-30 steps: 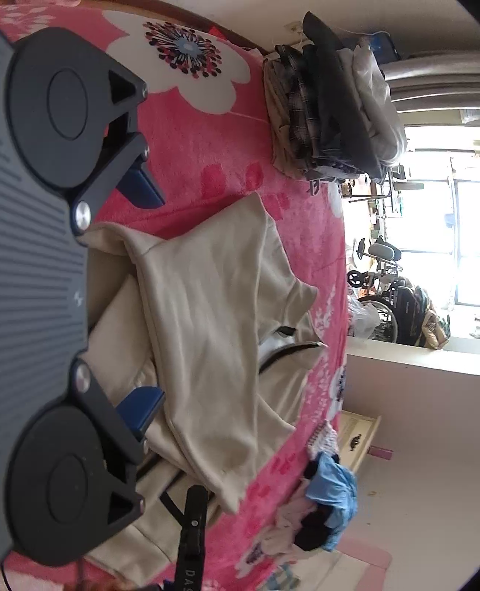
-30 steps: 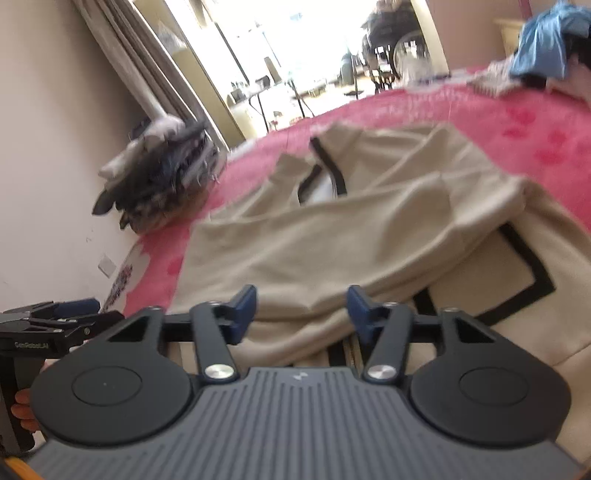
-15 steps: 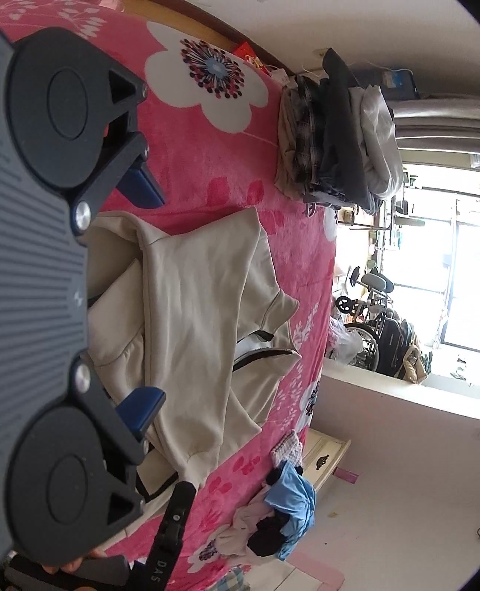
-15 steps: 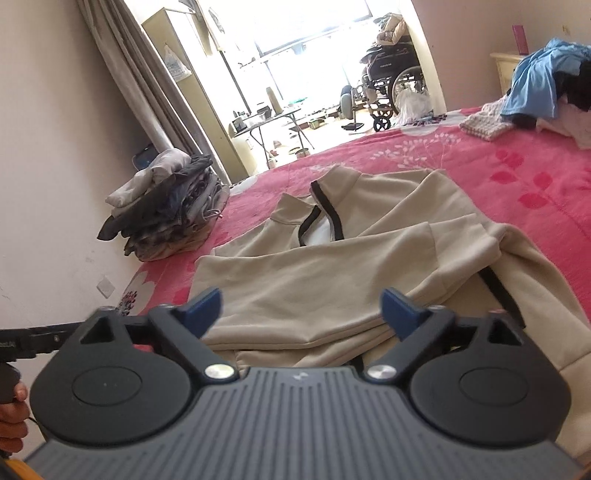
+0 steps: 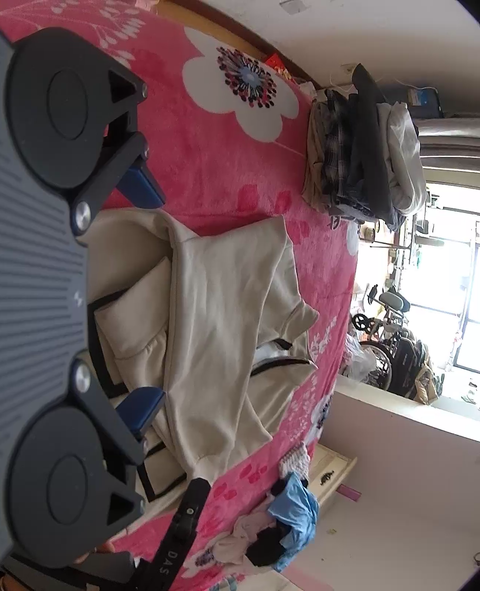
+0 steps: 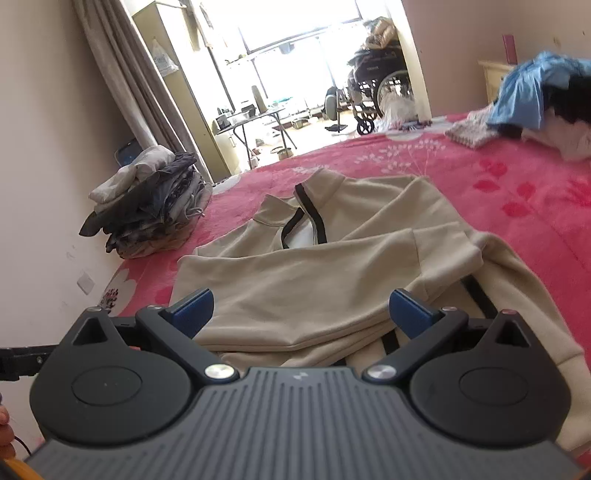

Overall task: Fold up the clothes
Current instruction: 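Release the hoodie with both grippers and move back above the folded hoodie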

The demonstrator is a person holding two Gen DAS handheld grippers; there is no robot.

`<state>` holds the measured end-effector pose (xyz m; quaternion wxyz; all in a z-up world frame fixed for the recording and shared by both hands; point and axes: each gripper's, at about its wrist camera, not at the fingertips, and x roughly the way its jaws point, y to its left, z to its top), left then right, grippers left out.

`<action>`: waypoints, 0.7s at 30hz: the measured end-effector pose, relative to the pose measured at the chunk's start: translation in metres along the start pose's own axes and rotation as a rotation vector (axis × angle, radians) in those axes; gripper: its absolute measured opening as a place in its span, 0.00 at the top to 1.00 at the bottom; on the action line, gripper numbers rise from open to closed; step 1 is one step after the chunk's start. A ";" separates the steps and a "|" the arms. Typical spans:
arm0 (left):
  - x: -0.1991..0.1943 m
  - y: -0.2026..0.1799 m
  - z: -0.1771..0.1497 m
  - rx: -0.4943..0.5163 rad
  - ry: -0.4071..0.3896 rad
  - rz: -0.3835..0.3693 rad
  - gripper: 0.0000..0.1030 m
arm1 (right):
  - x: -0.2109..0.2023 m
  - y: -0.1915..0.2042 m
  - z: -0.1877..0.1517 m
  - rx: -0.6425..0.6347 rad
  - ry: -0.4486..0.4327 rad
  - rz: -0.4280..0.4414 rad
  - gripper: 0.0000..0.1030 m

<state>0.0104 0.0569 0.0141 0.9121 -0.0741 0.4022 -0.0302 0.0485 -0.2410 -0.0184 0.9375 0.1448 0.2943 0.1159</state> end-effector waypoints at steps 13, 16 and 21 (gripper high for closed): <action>-0.007 -0.012 0.001 0.085 -0.024 0.123 0.04 | 0.005 0.019 -0.010 -0.123 0.003 -0.020 0.01; -0.009 -0.023 0.000 0.154 -0.039 0.178 0.03 | 0.003 0.022 -0.012 -0.148 -0.013 -0.005 0.01; -0.007 -0.018 0.002 0.109 -0.026 0.130 0.01 | -0.003 0.027 -0.015 -0.206 -0.043 0.013 0.01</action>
